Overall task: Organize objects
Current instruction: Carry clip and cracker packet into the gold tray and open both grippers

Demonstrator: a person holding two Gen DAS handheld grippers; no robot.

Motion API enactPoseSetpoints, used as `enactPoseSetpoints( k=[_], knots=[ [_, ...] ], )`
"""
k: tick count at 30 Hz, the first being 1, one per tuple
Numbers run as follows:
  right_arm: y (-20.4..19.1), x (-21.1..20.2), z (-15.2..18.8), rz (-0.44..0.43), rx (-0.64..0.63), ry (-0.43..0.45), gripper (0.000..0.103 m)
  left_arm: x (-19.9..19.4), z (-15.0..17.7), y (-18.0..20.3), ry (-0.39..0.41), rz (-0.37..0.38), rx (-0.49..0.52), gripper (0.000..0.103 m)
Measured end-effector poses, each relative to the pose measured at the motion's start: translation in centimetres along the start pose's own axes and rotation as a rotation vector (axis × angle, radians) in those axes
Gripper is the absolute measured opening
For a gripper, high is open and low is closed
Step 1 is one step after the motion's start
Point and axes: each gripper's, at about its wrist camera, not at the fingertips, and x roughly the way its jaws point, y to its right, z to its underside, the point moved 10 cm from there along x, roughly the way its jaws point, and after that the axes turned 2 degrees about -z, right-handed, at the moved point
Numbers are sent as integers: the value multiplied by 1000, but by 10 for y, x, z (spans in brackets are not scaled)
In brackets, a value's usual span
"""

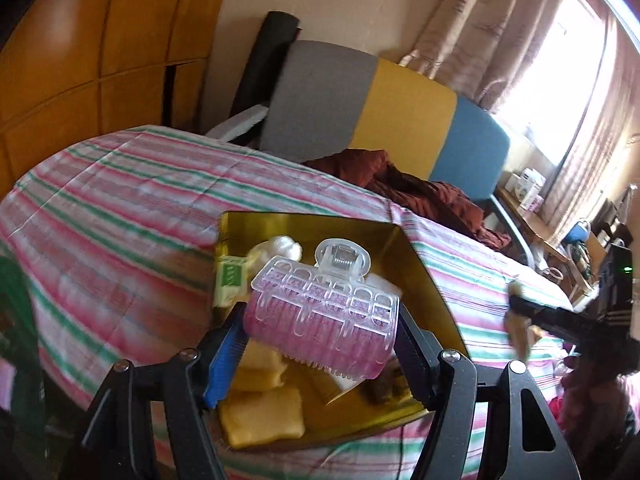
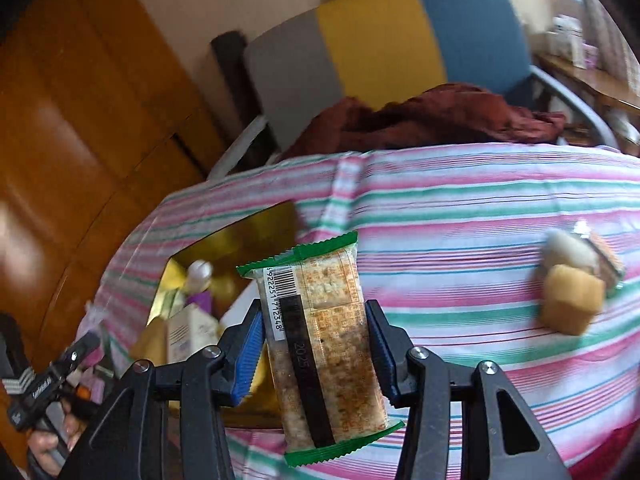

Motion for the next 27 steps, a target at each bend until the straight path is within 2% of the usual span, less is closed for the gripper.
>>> enactPoseSetpoints(
  k=[4, 8, 11, 14, 21, 27],
  knots=[
    [-21, 22, 7, -34, -10, -43, 49, 23, -18, 24, -11, 54, 14, 70],
    [-38, 42, 14, -49, -33, -74, 49, 49, -44, 47, -2, 76, 41, 70],
    [-42, 59, 19, -50, -39, -108, 51, 76, -59, 60, -1, 65, 67, 71],
    [-41, 71, 29, -32, -50, -141, 57, 99, -62, 61, -20, 32, 78, 77],
    [-35, 75, 48, -12, -62, -178, 62, 98, -31, 42, -54, -23, 60, 78],
    [-38, 64, 51, 24, -96, -149, 67, 76, 8, 18, -74, -96, 34, 78]
  ],
)
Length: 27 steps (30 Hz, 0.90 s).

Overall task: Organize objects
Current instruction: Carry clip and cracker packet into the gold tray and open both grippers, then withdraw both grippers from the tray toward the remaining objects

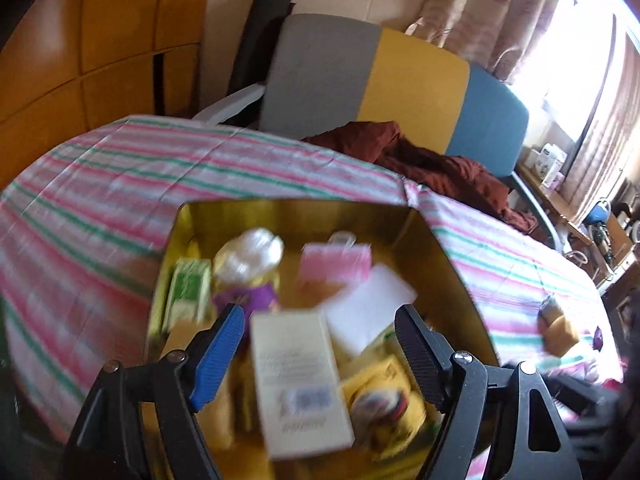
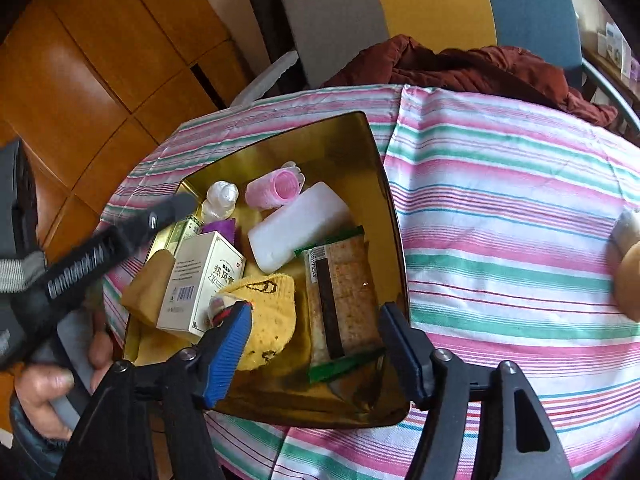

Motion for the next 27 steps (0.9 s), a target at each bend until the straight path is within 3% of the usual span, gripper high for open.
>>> enactPoseSetpoints(
  k=[9, 19, 27],
  knots=[
    [-13, -20, 1, 77, -81, 69, 79, -34, 19, -4, 39, -43, 14, 87],
    [-10, -40, 4, 149, -114, 136, 80, -57, 31, 2, 60, -71, 58, 91],
    [0, -53, 4, 199, -120, 183, 88, -67, 41, 9, 63, -78, 88, 93]
  ],
)
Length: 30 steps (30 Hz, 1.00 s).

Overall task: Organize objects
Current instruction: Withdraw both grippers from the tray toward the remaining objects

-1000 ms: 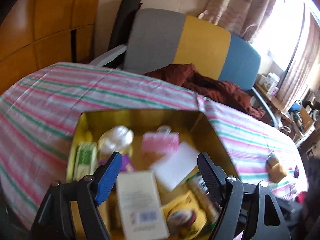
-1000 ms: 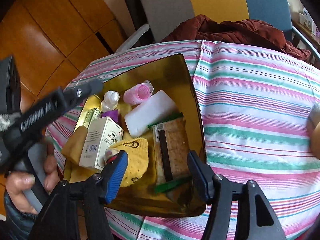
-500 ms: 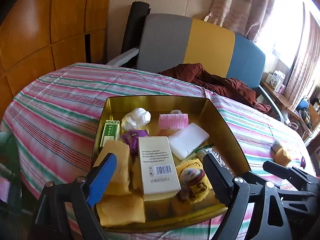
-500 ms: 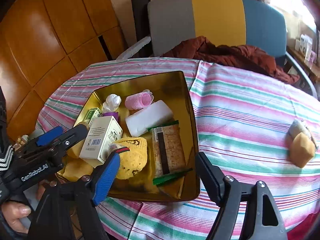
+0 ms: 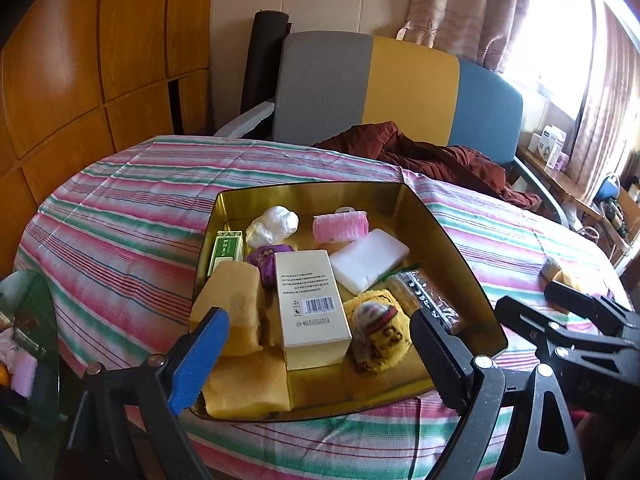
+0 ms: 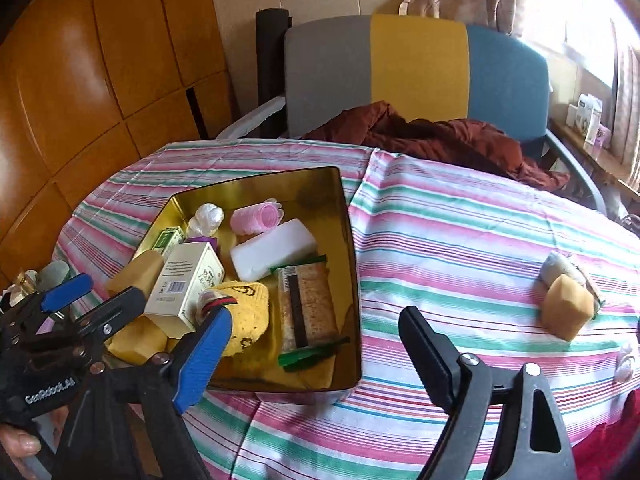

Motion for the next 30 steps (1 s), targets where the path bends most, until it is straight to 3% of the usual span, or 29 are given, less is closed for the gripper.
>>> enactPoseSetpoints(
  k=[13, 30],
  knots=[
    [34, -7, 8, 37, 52, -7, 88, -7, 7, 20, 1, 1, 68, 94],
    [114, -22, 15, 147, 156, -3, 88, -7, 15, 43, -8, -2, 136, 94]
  ],
)
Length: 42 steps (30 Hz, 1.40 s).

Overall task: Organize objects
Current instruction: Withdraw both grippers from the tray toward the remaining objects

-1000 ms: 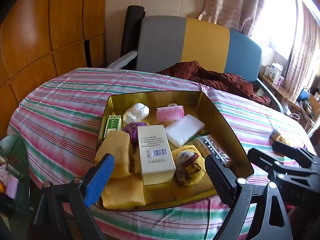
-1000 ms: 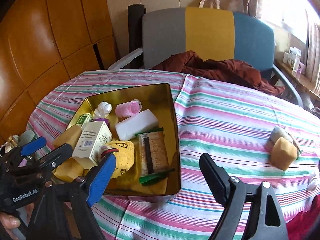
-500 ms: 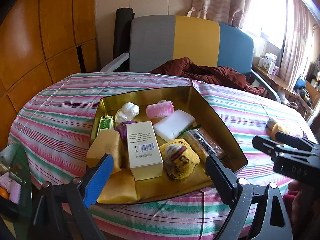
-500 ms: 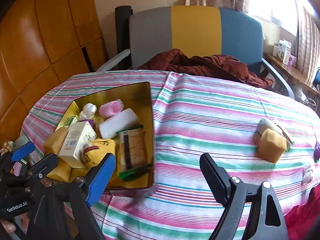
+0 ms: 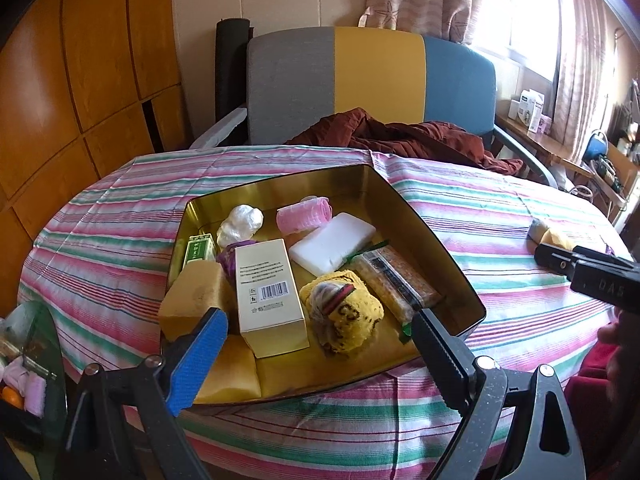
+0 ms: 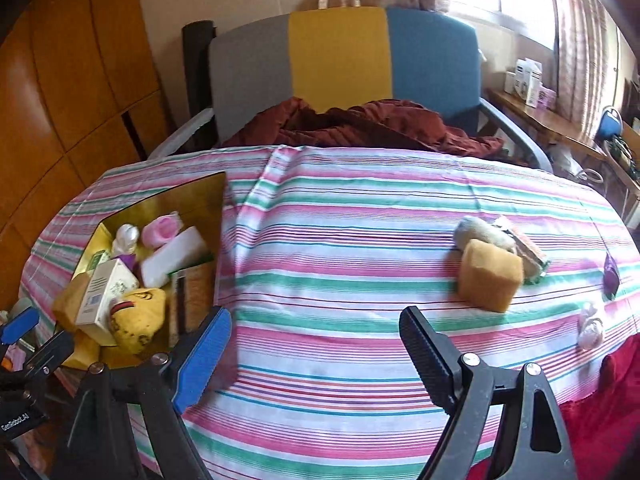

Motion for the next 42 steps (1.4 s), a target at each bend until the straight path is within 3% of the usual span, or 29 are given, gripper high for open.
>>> enactPoseSetpoints(
  k=[10, 18, 25, 31, 42],
  knots=[
    [64, -11, -14, 81, 75, 3, 88, -1, -1, 6, 7, -6, 28, 94],
    [150, -28, -33, 213, 175, 46, 88, -3, -3, 14, 12, -4, 51, 94],
    [220, -26, -28, 310, 293, 54, 88, -2, -3, 25, 4, -4, 84, 94],
    [249, -18, -12, 283, 440, 35, 88, 0, -5, 38, 2, 0, 116, 94],
    [267, -16, 1, 237, 584, 33, 88, 1, -9, 68, 5, 26, 182, 94]
  ],
)
